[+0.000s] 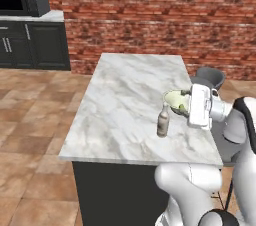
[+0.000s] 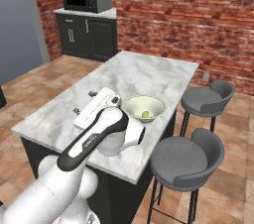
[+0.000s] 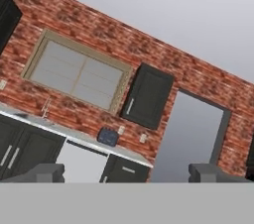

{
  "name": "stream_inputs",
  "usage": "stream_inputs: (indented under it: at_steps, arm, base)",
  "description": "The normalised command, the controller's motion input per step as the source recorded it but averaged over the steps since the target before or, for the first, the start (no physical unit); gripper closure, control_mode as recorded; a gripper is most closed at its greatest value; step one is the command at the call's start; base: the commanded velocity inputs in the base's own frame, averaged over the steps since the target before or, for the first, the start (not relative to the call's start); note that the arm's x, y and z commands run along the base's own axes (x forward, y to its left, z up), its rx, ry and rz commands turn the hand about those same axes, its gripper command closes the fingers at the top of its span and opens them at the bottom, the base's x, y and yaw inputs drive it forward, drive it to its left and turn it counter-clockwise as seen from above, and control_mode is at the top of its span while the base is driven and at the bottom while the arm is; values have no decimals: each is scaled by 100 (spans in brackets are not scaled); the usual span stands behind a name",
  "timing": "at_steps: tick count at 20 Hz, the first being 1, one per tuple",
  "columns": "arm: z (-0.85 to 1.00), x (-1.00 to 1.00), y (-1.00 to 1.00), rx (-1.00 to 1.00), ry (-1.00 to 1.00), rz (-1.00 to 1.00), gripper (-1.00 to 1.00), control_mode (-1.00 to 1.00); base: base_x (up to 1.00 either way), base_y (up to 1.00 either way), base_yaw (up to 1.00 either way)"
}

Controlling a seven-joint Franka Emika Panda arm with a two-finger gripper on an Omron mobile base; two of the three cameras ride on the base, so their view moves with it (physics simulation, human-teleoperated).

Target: There is a bowl on the dining counter. Grab a lemon wedge from the fridge and place it in the bowl. Then get the liquor bottle and glass cup from the cabinet and place them next to the bowl.

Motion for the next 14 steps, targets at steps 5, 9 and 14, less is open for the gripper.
stream_inputs:
  at_steps: [5,9,14]
  arm:
    - [74,-44,75,0,16,-16,-100,-100]
    - [48,-58,76,0,21,-17,-100,-100]
    - [36,-73,60,0,24,-12,-100,-100]
  base:
    - [0,0,0]
    - [0,0,0]
    - [0,0,0]
